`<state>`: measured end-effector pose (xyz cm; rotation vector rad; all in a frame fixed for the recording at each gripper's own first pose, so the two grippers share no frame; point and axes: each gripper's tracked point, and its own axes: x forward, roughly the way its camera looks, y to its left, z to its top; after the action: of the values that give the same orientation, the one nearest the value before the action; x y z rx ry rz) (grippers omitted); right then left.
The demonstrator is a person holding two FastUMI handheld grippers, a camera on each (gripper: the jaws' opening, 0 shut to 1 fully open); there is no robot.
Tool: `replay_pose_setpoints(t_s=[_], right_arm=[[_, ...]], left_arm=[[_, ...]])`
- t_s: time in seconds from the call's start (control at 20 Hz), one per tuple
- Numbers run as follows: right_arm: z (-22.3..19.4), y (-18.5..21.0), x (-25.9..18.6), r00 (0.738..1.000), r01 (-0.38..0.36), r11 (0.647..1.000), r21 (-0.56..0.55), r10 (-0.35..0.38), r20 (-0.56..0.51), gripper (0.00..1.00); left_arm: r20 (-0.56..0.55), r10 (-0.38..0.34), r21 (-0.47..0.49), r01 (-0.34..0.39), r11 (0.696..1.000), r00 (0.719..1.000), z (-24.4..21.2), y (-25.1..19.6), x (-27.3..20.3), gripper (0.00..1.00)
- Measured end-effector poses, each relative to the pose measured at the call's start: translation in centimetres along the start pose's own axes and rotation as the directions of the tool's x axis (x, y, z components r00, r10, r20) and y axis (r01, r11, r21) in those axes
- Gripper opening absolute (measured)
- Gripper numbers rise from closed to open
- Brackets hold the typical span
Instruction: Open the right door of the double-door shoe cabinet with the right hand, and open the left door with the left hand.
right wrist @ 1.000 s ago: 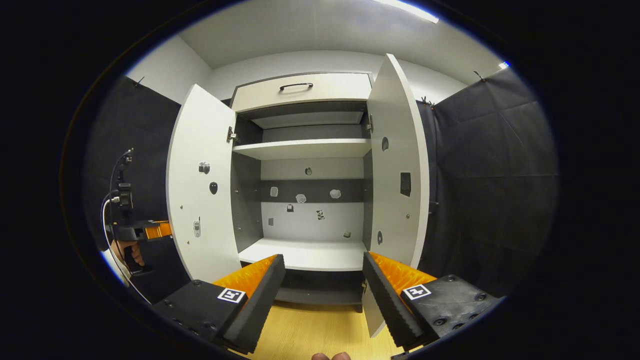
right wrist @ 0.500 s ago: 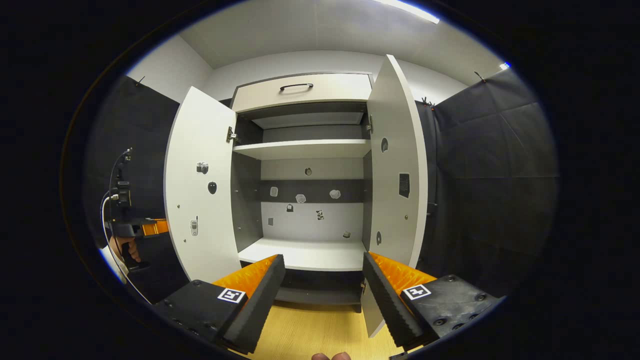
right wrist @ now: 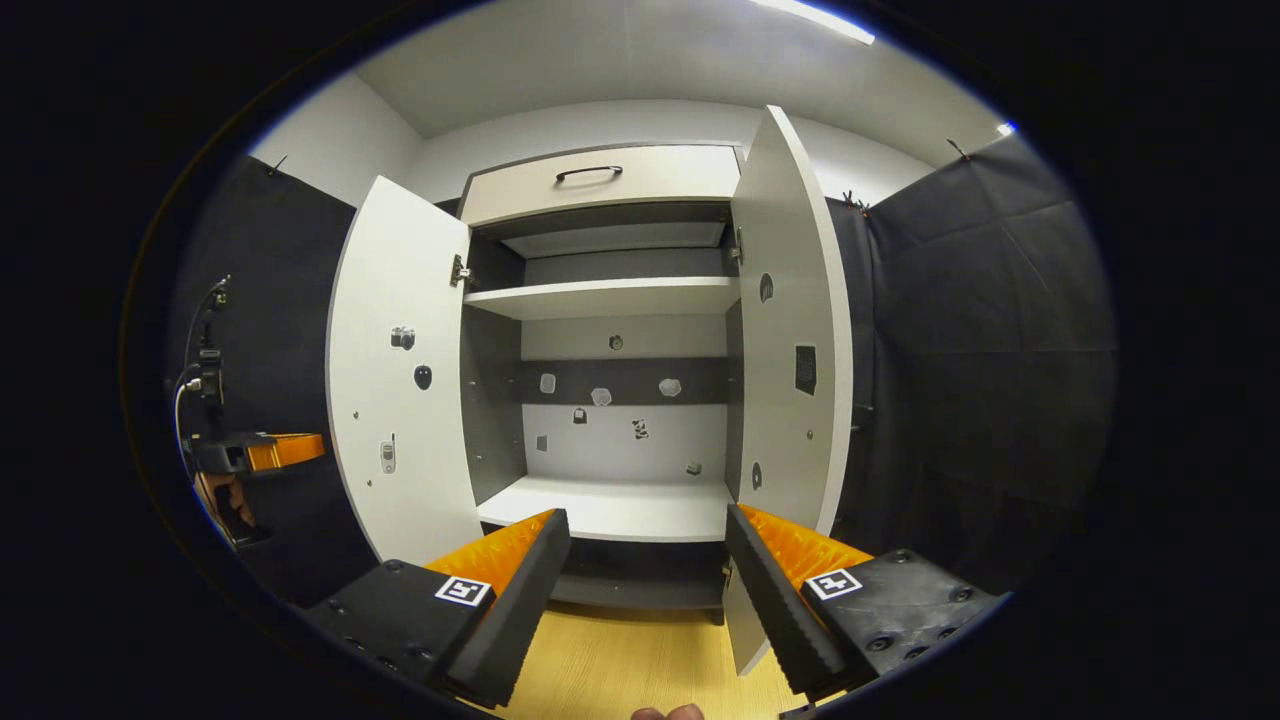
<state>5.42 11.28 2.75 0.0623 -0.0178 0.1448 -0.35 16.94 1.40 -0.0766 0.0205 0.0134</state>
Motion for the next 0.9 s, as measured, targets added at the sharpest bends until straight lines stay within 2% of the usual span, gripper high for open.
replay_pose_setpoints(t_s=[0.05, 0.4, 0.5, 0.9], right_arm=[[0.1, 0.0, 0.1, 1.000, -0.003, 1.000, 0.001, 0.003, 0.003, 0.98], [1.0, -0.1, 0.0, 1.000, -0.005, 1.000, 0.015, 0.005, 0.027, 0.98], [1.5, -0.4, -0.3, 0.999, -0.001, 1.000, 0.011, 0.001, 0.037, 0.98], [1.8, -1.6, -1.0, 0.999, 0.023, 1.000, 0.021, -0.024, 0.046, 0.98]], left_arm=[[-0.001, -0.001, 0.001, 0.001, 1.000, 1.000, 0.1, -0.3, -0.5, 0.07], [0.024, -0.025, 0.002, 0.025, 1.000, 0.999, 0.5, -4.1, -3.0, 0.84], [0.017, -0.040, 0.000, 0.040, 0.999, 0.999, 0.2, -5.6, -3.3, 0.95], [0.017, -0.073, -0.056, 0.074, 0.996, 0.997, -0.3, -11.0, -3.7, 0.95]])
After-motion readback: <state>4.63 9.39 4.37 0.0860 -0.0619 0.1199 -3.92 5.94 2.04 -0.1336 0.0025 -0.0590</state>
